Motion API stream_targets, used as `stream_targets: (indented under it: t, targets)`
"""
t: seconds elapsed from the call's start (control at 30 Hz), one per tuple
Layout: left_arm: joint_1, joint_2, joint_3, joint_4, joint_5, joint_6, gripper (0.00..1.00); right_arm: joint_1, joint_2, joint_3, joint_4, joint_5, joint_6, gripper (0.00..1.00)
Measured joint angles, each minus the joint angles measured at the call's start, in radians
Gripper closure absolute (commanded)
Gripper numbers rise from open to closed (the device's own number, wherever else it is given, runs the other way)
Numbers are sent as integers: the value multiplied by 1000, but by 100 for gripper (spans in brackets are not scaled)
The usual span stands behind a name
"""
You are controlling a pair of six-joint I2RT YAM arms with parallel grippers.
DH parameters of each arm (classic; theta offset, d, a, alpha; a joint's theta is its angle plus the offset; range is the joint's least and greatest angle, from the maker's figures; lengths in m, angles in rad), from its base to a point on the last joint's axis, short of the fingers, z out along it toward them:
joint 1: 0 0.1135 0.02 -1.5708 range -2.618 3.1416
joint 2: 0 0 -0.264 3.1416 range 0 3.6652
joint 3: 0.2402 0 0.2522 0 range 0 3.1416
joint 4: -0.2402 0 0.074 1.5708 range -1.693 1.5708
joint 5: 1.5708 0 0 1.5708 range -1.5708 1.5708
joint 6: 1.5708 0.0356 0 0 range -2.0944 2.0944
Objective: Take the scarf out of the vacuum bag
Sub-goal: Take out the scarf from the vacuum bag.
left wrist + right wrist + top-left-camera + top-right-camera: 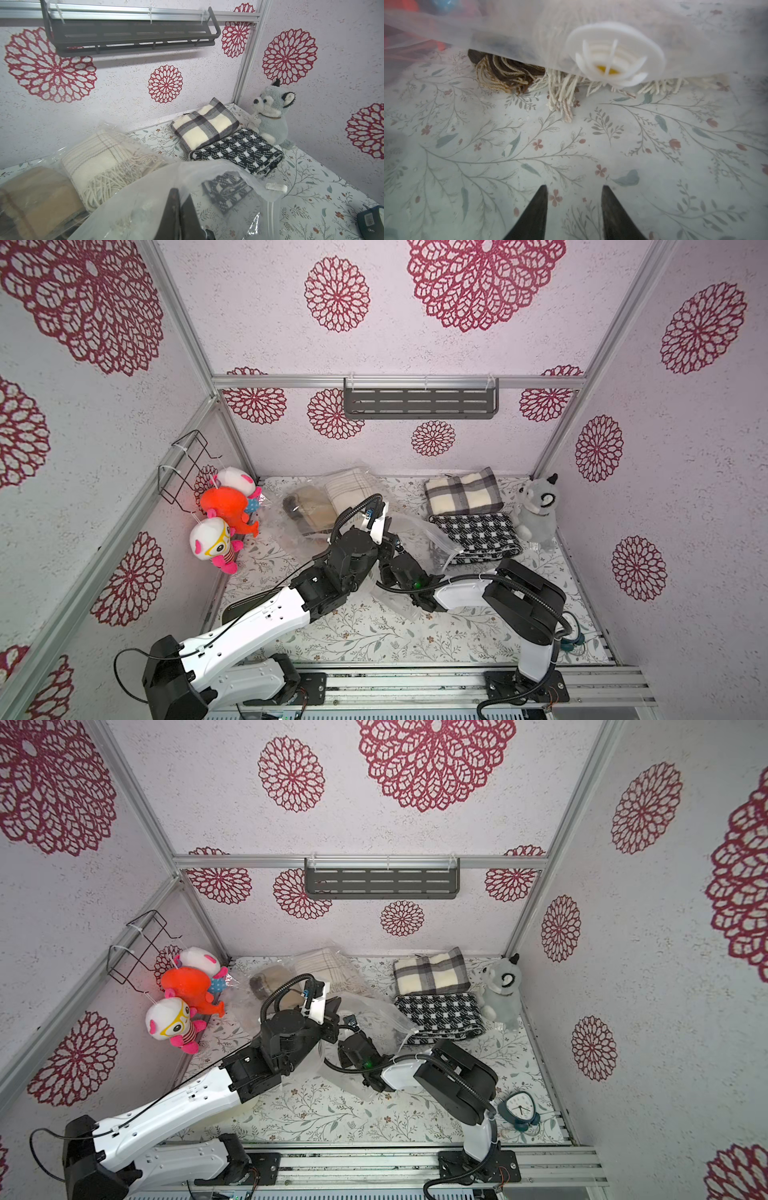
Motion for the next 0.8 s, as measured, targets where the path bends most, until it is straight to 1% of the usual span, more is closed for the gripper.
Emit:
stream_targets:
  t: [0.1,0.23,0.33,0.37,0.4,0.43,0.53,0.57,0.6,0.8]
  targets:
    - [-4,-11,0,-5,10,-3,100,-41,46,47,15,-47,10,51]
    - [-10,-51,-4,-7,26,-11,100,-115,126,148,24,-119,15,45]
    - [-11,-77,-9,-10,42,-11,100,-146,197,267,-7,-130,0,40]
    - [-14,-81,-9,-11,44,-11,100,-150,217,301,-10,-127,-8,38]
    - [-16,-82,-9,-14,44,-10,100,-151,232,327,-9,-123,-10,30]
    - [-19,-82,-9,-16,44,-10,100,-150,239,342,-9,-121,-15,25]
    - [-35,-81,-9,-20,36,-6,100,-150,249,365,-9,-106,-9,18]
    - [-39,-80,-9,-22,32,-3,100,-150,253,373,-9,-103,-7,3]
    - [-41,-79,-9,-22,28,-3,100,-150,258,383,-9,-104,-3,1]
    - [-44,-66,-11,-21,-8,4,100,-142,319,454,10,-102,8,1]
